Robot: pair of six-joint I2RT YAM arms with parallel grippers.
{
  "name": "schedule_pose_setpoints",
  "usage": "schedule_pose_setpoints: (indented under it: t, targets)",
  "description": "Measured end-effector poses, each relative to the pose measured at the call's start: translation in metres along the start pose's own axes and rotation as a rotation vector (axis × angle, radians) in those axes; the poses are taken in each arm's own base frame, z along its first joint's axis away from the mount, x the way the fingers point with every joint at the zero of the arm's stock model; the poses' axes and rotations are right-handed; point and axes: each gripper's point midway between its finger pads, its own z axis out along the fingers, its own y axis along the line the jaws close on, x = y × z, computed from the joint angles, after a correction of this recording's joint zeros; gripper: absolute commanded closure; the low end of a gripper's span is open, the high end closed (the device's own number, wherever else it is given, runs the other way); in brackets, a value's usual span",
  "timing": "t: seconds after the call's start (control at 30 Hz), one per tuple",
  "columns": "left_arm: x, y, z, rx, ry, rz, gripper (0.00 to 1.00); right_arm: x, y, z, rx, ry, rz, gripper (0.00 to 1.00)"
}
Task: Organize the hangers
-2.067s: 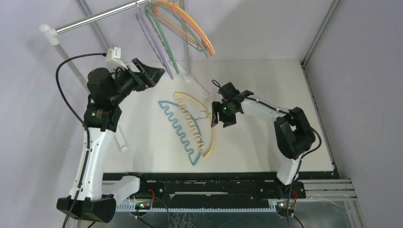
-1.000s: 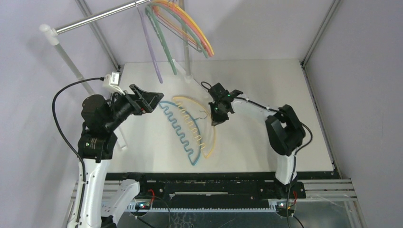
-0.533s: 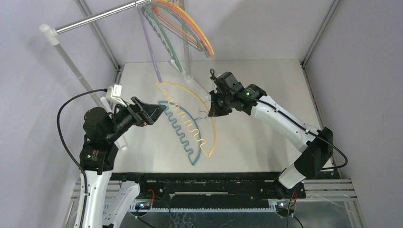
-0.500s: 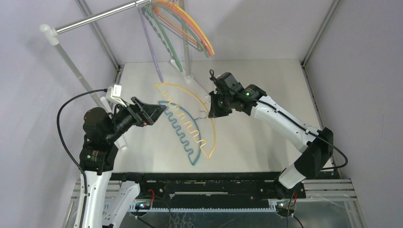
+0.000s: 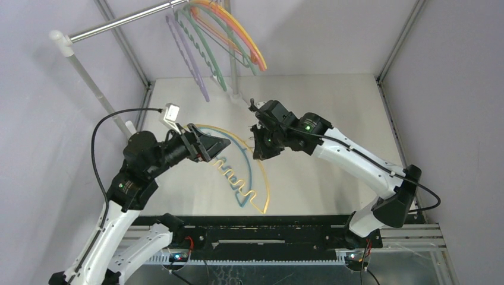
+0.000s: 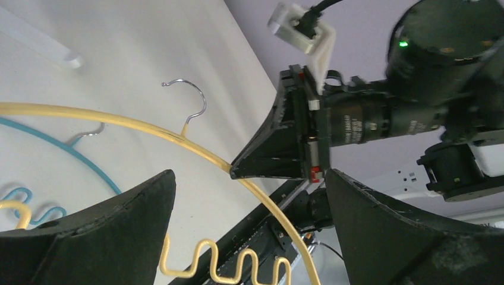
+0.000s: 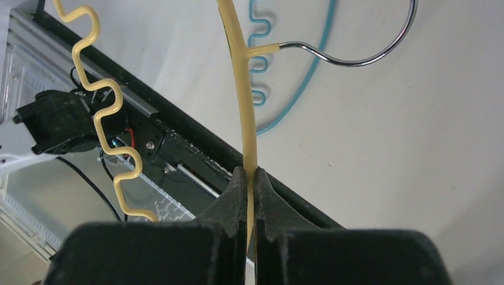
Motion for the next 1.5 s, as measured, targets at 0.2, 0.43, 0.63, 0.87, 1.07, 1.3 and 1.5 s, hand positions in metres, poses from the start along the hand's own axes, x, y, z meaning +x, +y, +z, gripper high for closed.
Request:
schedule_pose_setpoints:
  t: [0.2, 0.43, 0.63, 0.87, 1.07, 1.3, 1.5]
  targets:
    - [0.019, -0.007, 0.01, 0.018, 0.039, -0.028, 0.0, -0.008, 0.013, -0.025, -0.016, -0.076, -0.037, 1.0]
    - [0.029, -0.005, 0.016, 0.0, 0.05, -0.049, 0.01, -0.016, 0.013, -0.04, -0.015, -0.132, -0.039, 1.0]
    - [0.029, -0.001, 0.021, -0.016, 0.047, -0.05, 0.01, -0.018, 0.017, -0.046, -0.027, -0.151, -0.052, 1.0]
    - [0.03, -0.002, 0.024, -0.015, 0.051, -0.049, 0.01, -0.031, 0.028, -0.055, -0.069, -0.2, -0.064, 1.0]
    - [0.031, -0.001, 0.024, -0.02, 0.048, -0.053, 0.0, -0.037, 0.043, -0.059, -0.13, -0.226, -0.079, 1.0]
    - [0.036, 0.004, 0.027, -0.032, 0.057, -0.057, 0.01, -0.038, 0.067, -0.063, -0.212, -0.244, -0.115, 1.0]
    - [0.035, 0.001, 0.028, -0.021, 0.054, -0.062, 0.0, -0.04, 0.072, -0.066, -0.228, -0.257, -0.129, 1.0]
